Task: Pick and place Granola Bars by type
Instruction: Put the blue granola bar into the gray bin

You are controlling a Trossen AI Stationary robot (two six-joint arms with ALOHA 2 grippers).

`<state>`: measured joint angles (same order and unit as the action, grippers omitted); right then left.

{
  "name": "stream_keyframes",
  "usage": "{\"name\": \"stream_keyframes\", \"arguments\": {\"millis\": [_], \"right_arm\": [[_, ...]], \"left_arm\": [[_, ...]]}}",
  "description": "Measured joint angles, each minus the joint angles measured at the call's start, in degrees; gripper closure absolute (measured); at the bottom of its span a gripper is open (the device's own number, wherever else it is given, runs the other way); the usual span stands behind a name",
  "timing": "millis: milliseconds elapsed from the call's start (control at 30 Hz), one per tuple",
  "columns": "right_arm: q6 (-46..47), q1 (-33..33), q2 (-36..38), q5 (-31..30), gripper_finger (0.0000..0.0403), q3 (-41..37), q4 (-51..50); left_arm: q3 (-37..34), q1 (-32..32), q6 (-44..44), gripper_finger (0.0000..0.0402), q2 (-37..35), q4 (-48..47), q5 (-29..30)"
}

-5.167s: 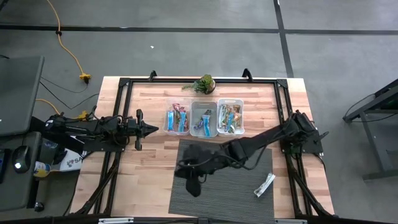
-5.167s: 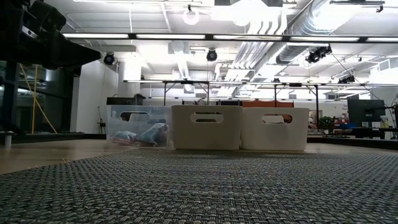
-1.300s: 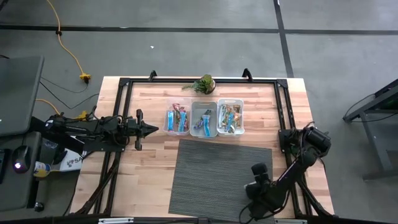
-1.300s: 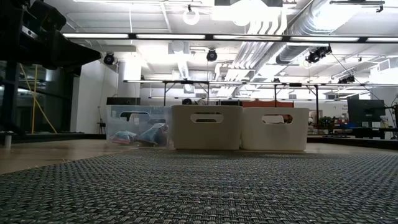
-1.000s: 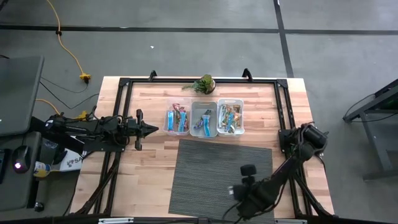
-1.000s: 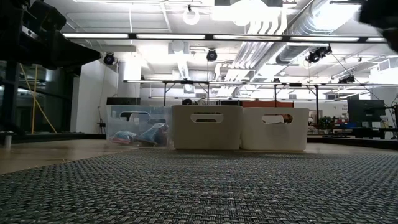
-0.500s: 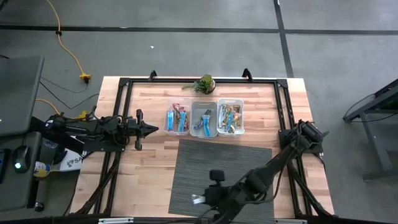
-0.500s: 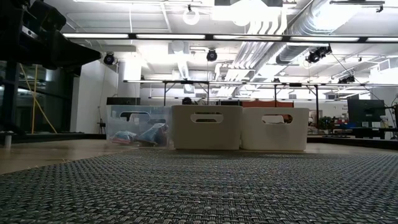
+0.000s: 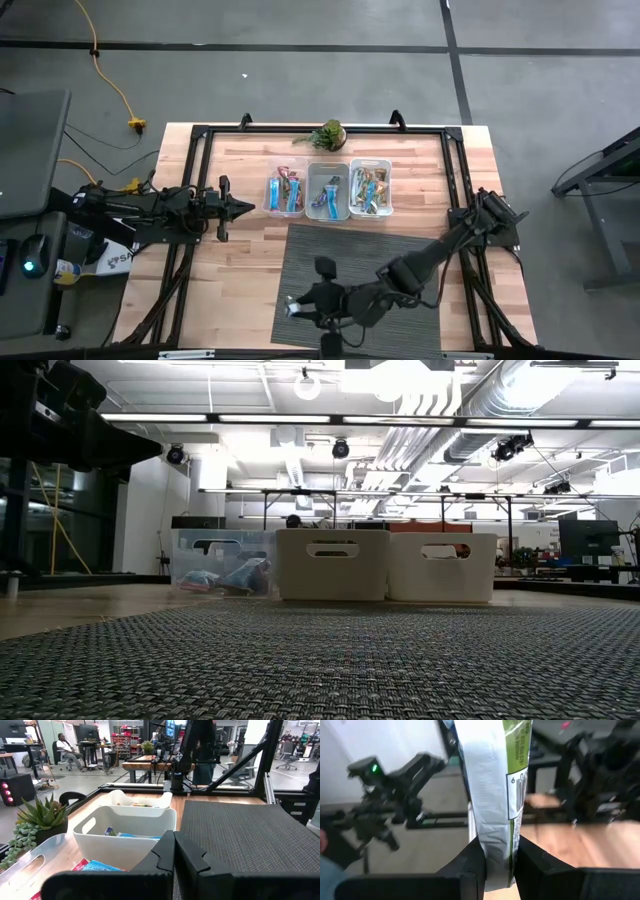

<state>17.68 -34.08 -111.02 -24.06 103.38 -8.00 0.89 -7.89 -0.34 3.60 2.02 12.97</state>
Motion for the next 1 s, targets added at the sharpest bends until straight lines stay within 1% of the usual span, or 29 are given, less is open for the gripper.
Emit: {"name": "stream_keyframes", "arguments": {"millis": [133,233,300,367,567,700,900,1000], "right_arm": [[-3.65,0.83,0.00,-3.46,0.0336,0.52,3.53],[-7.73,1.61,0.00,-7.06,0.0336,0.54,9.07],[-10.76,2.31,0.00,-10.51,0.0336,0.58,13.41],[-14.06,3.08,0.00,-14.56,0.0336,0.58,17.21],[-21.36,6.10,0.00,-30.88,0.0336,0.58,26.37],[-21.82,9.43,0.00,-41.27,0.0336,0.58,30.41],[-21.66,15.93,0.00,-50.24,0.0336,0.58,30.96],[-19.38,19.27,0.00,-54.79,0.0336,0.58,30.96]], "left_arm": [[0.01,-0.01,0.00,0.0401,0.00,-0.02,0.00],[0.01,-0.01,-0.01,0.0401,0.00,0.00,0.00],[0.01,0.01,-0.01,0.0401,0.01,-0.01,0.00],[-0.01,-0.01,0.00,0.0401,0.00,-0.02,0.00],[0.00,0.00,0.00,0.0401,0.01,-0.01,0.00],[-0.01,-0.01,0.00,0.0401,0.02,-0.02,0.00],[-0.01,0.01,0.00,0.0401,0.02,0.00,0.00],[0.00,0.01,0.00,0.0401,0.00,0.00,0.00]]}}
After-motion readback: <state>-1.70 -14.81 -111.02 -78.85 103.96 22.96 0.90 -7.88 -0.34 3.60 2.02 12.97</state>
